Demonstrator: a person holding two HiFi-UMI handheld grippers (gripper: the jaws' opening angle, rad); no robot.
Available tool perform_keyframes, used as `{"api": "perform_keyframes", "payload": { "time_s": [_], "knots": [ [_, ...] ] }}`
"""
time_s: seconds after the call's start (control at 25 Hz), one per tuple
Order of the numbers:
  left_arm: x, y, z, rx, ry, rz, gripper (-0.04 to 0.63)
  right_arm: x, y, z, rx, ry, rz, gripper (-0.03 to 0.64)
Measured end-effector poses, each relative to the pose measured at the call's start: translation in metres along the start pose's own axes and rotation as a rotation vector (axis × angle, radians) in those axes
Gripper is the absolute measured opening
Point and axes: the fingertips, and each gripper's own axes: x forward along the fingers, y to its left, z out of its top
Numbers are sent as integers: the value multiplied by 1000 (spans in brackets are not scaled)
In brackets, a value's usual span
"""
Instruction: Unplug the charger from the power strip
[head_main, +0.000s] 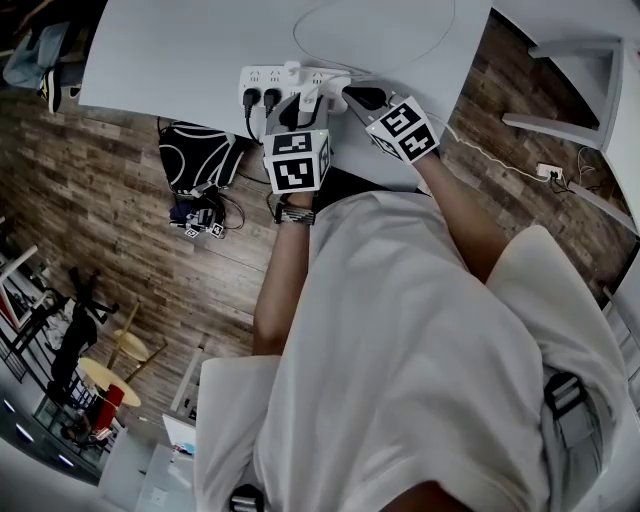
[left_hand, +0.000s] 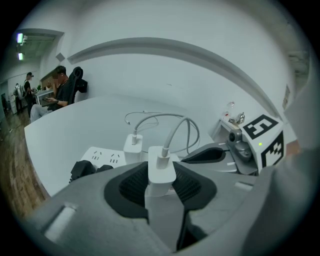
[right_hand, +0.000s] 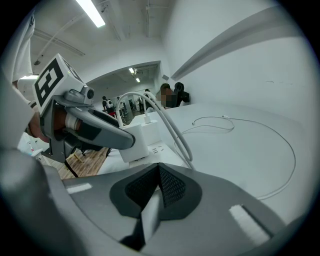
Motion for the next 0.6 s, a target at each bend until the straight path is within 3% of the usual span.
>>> {"api": "perform_keyframes", "payload": {
  "time_s": [0.12,0.6],
  "knots": [
    [0,0,0,-8,-3,-4,146,0,0,0,-2,0,-2,2],
    [-1,-4,-1,95,14,43,146,-1,1,-1,0,0,0,2]
  ]
}}
